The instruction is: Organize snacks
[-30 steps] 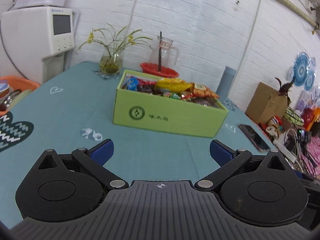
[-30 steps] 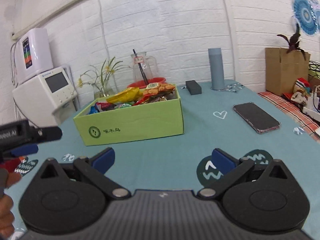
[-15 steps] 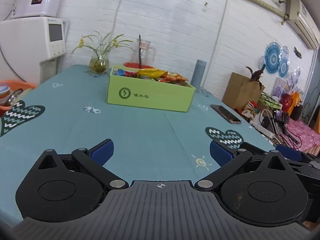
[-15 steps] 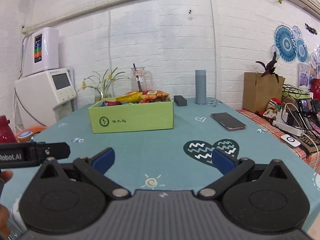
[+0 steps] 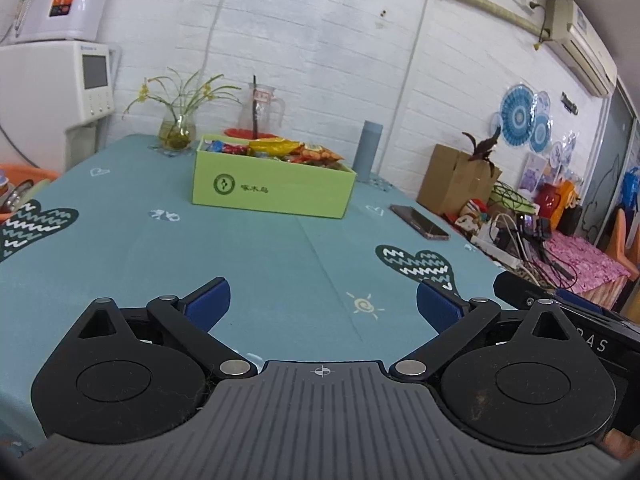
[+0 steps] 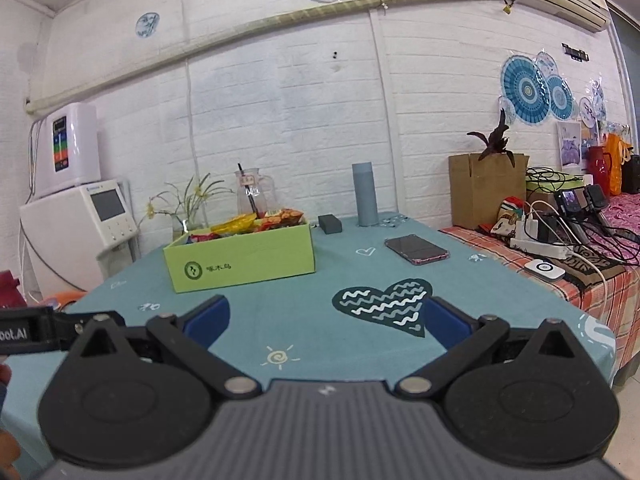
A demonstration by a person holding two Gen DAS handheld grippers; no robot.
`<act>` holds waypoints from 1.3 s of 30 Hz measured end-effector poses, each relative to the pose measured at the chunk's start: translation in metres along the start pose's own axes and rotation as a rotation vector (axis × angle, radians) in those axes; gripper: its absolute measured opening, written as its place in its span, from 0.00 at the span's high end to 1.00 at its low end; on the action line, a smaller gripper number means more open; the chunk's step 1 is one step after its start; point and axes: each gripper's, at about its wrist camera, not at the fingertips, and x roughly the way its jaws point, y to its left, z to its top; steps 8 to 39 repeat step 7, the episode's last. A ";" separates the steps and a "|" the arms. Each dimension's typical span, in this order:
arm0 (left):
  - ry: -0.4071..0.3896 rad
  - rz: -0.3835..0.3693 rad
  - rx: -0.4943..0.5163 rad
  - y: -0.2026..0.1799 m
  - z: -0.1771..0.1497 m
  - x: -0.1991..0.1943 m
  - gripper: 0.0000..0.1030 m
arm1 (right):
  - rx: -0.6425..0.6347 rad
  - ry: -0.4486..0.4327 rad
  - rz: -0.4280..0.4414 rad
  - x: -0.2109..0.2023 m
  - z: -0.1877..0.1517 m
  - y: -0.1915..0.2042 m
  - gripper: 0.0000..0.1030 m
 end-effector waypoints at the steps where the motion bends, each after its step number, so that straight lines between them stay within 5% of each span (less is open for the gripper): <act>1: -0.007 0.018 0.014 -0.003 -0.001 -0.001 0.14 | -0.001 0.002 0.002 0.000 -0.001 0.001 0.00; 7: -0.042 0.088 0.066 -0.010 -0.006 -0.002 0.11 | -0.020 0.016 0.005 0.004 -0.007 0.007 0.00; 39: -0.042 0.088 0.066 -0.010 -0.006 -0.002 0.11 | -0.020 0.016 0.005 0.004 -0.007 0.007 0.00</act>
